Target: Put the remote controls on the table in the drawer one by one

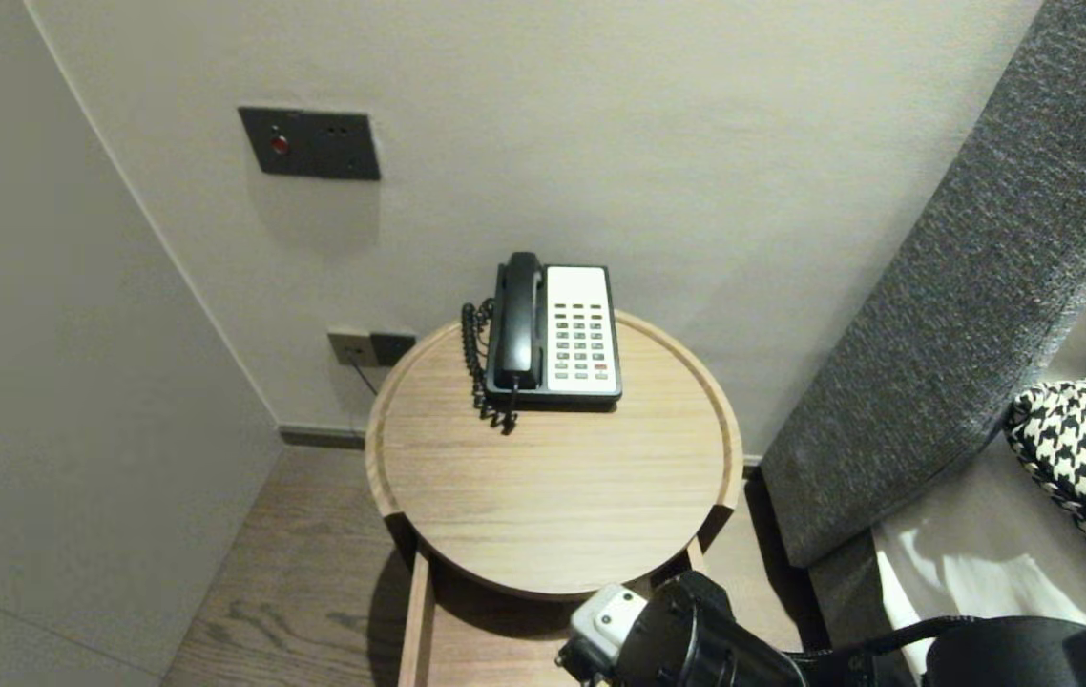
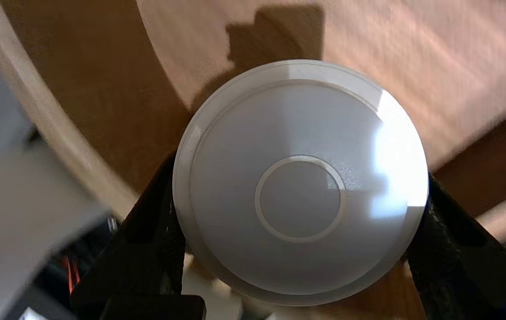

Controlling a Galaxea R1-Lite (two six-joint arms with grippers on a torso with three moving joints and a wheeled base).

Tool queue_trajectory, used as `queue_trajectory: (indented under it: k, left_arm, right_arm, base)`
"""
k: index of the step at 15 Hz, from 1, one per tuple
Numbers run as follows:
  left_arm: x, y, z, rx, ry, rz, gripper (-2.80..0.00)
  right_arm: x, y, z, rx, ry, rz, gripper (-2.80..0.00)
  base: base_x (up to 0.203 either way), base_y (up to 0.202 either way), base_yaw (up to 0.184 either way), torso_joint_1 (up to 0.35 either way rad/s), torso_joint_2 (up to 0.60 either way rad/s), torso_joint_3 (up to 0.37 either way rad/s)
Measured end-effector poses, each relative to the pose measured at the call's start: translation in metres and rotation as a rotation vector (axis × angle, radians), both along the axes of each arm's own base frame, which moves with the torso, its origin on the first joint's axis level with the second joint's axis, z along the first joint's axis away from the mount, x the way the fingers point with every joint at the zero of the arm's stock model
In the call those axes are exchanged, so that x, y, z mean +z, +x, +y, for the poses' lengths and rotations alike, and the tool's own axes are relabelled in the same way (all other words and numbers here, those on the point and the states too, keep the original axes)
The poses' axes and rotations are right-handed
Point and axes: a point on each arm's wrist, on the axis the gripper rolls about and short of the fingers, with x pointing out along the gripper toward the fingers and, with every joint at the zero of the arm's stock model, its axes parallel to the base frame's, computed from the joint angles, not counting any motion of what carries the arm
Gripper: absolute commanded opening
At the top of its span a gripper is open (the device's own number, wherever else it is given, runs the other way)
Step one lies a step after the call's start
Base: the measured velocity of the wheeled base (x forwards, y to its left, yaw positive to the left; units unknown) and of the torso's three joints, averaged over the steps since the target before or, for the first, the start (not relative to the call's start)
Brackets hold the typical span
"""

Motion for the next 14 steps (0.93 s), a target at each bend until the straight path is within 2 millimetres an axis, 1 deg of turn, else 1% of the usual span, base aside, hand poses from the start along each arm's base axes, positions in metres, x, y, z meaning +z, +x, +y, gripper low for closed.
queue_trajectory:
  k: [3, 7, 11, 14]
  left_arm:
    - [0.000, 0.000, 0.000, 0.000, 0.000, 0.000, -2.80]
    - [0.000, 0.000, 0.000, 0.000, 0.000, 0.000, -2.80]
    - [0.000, 0.000, 0.000, 0.000, 0.000, 0.000, -2.80]
    - [0.000, 0.000, 0.000, 0.000, 0.000, 0.000, -2.80]
  right_arm:
    - [-0.009, 0.006, 0.012, -0.002, 0.019, -0.018, -2.80]
    - [-0.019, 0.009, 0.017, 0.002, -0.007, -0.010, -2.80]
    - [-0.018, 0.011, 0.018, -0.002, -0.008, -0.013, -2.80]
    - [-0.012, 0.015, 0.022, -0.002, 0.009, -0.028, -2.80]
  base:
    - [0.000, 0.000, 0.000, 0.000, 0.00, 0.000]
    - [0.000, 0.000, 0.000, 0.000, 0.00, 0.000]
    - [0.000, 0.000, 0.000, 0.000, 0.00, 0.000]
    - [0.000, 0.000, 0.000, 0.000, 0.00, 0.000]
